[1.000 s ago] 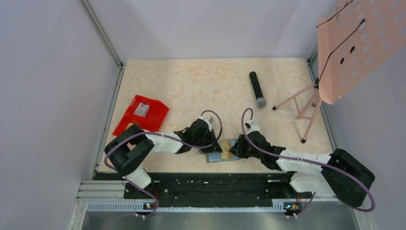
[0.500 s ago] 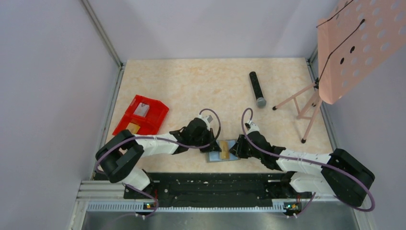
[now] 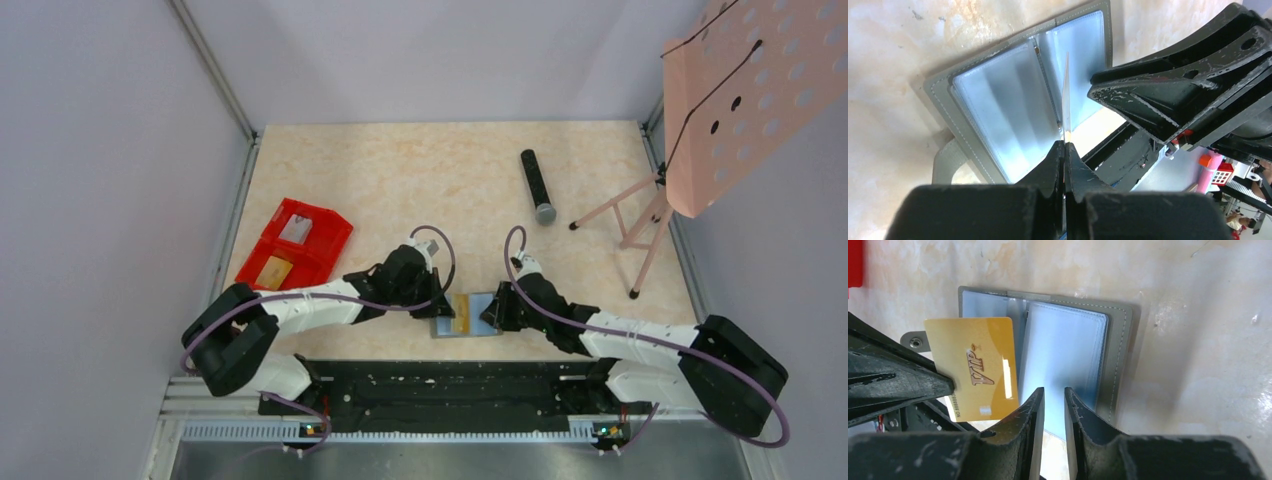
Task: Take the credit cards out of the card holder
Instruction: Remove the credit card from the card holder.
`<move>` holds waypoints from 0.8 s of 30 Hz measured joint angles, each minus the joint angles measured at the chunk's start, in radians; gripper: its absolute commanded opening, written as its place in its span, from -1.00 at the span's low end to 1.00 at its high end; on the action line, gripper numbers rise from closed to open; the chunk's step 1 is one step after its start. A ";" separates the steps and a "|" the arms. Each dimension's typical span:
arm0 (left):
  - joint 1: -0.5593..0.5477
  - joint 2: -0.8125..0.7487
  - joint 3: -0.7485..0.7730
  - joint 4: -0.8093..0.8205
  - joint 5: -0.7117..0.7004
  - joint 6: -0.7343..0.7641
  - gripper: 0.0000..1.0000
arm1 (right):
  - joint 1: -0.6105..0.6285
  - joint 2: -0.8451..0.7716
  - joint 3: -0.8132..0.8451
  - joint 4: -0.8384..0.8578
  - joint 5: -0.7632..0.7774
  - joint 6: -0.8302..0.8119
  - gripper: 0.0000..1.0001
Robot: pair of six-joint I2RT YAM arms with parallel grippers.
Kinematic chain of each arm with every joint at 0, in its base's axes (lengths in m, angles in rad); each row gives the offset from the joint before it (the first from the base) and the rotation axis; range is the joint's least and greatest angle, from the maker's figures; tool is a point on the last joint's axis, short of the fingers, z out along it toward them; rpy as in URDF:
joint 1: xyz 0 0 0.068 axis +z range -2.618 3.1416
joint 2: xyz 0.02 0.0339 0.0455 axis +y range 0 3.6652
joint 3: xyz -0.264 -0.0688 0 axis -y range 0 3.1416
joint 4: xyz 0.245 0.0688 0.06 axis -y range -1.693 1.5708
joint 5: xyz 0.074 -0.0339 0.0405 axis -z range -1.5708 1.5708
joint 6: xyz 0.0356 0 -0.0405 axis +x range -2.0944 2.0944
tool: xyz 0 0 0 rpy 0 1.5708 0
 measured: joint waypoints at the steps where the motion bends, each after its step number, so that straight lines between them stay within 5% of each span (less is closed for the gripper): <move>1: 0.000 -0.008 0.000 -0.011 -0.002 0.003 -1.00 | 0.000 -0.008 0.005 -0.018 0.000 -0.010 -0.54; 17: 0.013 -0.243 0.052 -0.294 -0.035 0.142 -1.00 | -0.002 -0.249 0.030 -0.055 -0.149 -0.171 -0.10; 24: 0.016 -0.348 0.077 -0.351 0.061 0.258 -1.00 | -0.019 -0.281 0.092 -0.035 -0.283 -0.241 0.06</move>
